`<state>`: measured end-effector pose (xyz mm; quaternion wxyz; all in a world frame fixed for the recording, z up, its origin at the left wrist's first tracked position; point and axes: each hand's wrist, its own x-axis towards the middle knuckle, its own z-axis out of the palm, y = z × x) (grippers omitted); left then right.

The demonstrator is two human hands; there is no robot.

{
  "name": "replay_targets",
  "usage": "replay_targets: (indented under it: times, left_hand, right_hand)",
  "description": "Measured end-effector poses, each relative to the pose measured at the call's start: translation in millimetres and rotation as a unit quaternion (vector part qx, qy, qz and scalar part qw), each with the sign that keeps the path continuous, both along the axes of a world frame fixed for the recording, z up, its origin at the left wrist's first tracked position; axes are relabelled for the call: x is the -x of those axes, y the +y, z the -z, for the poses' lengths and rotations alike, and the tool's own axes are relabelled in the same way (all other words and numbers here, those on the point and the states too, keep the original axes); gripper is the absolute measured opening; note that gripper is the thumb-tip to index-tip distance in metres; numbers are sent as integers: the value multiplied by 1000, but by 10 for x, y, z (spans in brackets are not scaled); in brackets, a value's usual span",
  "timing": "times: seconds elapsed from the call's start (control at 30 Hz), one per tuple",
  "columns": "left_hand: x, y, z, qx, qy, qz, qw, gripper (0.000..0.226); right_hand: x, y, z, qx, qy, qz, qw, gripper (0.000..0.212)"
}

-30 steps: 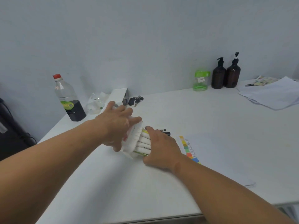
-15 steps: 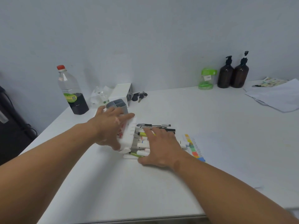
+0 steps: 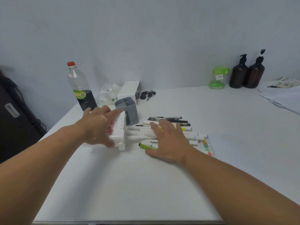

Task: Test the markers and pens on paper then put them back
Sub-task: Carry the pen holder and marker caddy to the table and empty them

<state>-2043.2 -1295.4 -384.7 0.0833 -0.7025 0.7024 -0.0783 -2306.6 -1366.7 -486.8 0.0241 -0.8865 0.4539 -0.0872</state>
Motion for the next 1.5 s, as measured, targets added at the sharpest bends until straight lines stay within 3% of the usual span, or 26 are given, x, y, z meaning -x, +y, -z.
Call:
replay_targets:
  times: [0.13,0.27,0.47,0.6,0.73,0.8,0.93,1.0,1.13,1.27,1.5]
  left_hand:
    - [68,-59,-109,20,-19,31,999,130]
    - [-105,-6,-142,10,-8,-15,1000,132]
    - [-368,199,-78,54,205,-60,975,126]
    - [-449,353,-54,132,398,-54,906,95]
    - [-526,402,159,162,573,-108,796,113]
    - [-489,383,304,175,632,-124,745,123]
    - [-399,290,558,232,716,-156,639,112]
    - [-416,247,643,253,729,-167,614,104]
    - [-527,169,697,238,728,-149,625,102]
    - [-638,23,676,193,743,-127,628,85]
    - [-674,-217,675,148,774,-116,604,73]
  right_hand:
    - [-21,-72,25,-4,23,1,1000,104]
    - [58,-156,35,-4,31,9,999,104]
    - [67,-190,55,-6,23,7,1000,104]
    - [65,-187,92,10,17,8,1000,104]
    - [53,-167,89,18,18,9,1000,102]
    - [52,-137,74,27,21,7,999,98]
    - [54,-39,61,34,29,2,999,92]
    - [72,1,64,25,30,-1,999,91]
    - [151,15,49,14,24,-15,1000,92]
    - [200,-24,41,4,10,-30,999,96]
    - [225,-119,74,-4,-25,-66,997,99]
